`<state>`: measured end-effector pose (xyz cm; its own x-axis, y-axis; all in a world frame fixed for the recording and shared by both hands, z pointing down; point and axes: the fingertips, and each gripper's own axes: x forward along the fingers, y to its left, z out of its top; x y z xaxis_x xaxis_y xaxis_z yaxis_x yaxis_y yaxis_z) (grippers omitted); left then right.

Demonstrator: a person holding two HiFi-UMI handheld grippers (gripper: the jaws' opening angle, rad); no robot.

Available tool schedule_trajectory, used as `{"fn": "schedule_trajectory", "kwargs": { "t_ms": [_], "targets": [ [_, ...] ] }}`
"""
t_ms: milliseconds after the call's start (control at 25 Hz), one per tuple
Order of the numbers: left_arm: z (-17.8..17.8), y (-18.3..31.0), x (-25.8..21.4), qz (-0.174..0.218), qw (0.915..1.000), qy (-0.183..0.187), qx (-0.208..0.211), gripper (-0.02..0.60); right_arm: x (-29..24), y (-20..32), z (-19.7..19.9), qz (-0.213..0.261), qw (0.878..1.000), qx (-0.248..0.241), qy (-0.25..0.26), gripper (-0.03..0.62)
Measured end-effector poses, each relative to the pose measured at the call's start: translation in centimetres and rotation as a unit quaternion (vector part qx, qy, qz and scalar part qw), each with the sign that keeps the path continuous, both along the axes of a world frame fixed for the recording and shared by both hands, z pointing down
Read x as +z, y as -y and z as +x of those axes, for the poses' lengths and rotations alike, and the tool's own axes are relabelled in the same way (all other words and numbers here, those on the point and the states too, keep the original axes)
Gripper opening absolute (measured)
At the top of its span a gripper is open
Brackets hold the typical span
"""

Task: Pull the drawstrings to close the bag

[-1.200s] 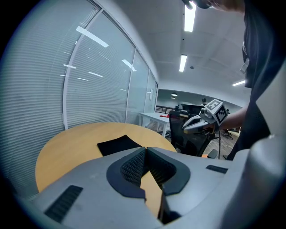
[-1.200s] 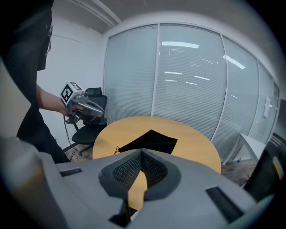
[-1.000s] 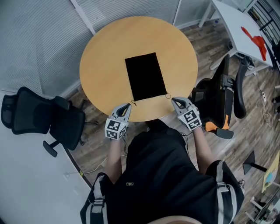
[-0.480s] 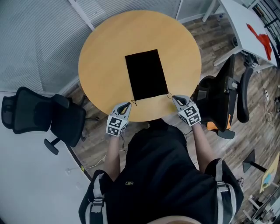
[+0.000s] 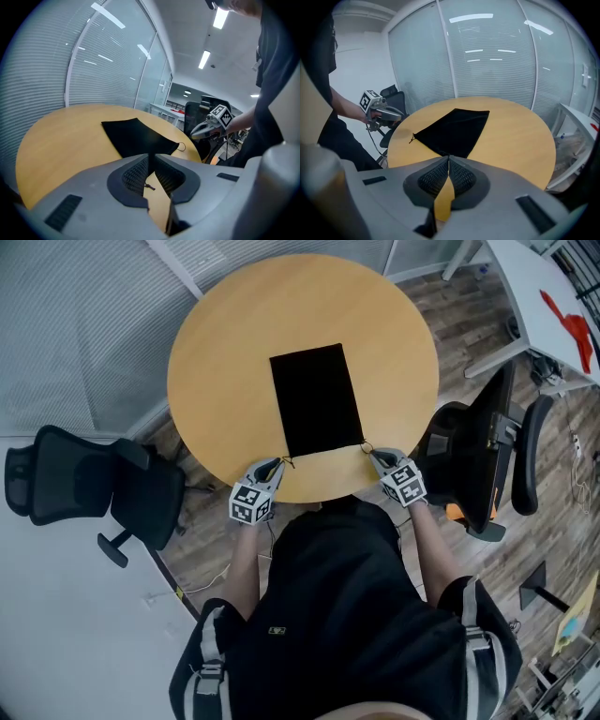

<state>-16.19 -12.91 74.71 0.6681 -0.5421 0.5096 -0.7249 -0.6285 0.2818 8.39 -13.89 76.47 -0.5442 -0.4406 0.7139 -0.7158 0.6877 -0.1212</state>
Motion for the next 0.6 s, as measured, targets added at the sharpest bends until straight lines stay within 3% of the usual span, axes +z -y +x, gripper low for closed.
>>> {"fn": "schedule_trajectory", "kwargs": {
  "t_ms": [120, 240, 400, 600],
  "targets": [
    [-0.3, 0.0, 2.0, -0.012, 0.9992, 0.039, 0.002, 0.023, 1.2, 0.2, -0.1, -0.011, 1.0, 0.0, -0.004, 0.06],
    [0.0, -0.1, 3.8, -0.024, 0.9974, 0.063, 0.027, 0.066, 2.1, 0.5, -0.1, -0.018, 1.0, 0.007, -0.016, 0.061],
    [0.6, 0.1, 5.7, -0.044, 0.9947, 0.076, 0.055, 0.153, 3.4, 0.8, 0.3, -0.021, 0.999, 0.01, -0.035, 0.143],
    [0.7, 0.7, 7.5, -0.051, 0.9884, 0.107, 0.095, 0.153, 5.0, 0.7, 1.1, -0.034, 0.997, 0.009, -0.063, 0.15]
  ]
}}
